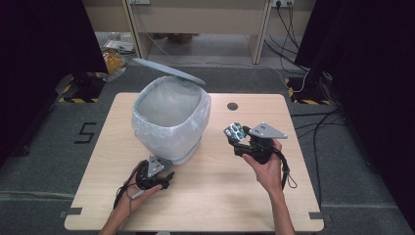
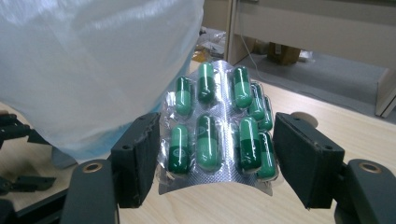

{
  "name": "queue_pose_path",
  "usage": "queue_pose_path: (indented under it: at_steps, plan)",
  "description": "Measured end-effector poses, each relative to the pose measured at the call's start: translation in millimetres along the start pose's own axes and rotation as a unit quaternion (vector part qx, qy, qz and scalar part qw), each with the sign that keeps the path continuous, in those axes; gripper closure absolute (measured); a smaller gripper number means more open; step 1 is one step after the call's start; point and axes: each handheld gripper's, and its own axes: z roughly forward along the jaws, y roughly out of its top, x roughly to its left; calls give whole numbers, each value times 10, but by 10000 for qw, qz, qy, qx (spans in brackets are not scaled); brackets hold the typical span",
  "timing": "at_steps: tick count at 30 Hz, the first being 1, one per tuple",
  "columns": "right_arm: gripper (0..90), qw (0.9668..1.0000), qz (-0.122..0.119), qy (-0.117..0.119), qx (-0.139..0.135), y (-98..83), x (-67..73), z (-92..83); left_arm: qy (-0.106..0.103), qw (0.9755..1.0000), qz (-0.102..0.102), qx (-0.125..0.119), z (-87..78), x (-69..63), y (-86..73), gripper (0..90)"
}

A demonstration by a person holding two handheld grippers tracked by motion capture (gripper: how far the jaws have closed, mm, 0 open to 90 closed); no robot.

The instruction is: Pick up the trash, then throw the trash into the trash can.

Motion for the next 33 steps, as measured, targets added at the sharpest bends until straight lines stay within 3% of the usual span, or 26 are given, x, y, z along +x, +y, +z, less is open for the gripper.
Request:
queue_pose_path:
  at_steps: [13, 33]
  plan:
    - [337, 9997, -90, 155, -134, 283, 90, -65, -4, 10000, -2, 2, 0, 1, 0, 270]
    - [332, 9989, -285, 281, -230, 557, 303, -107, -10, 10000, 6, 0, -1, 2, -1, 270]
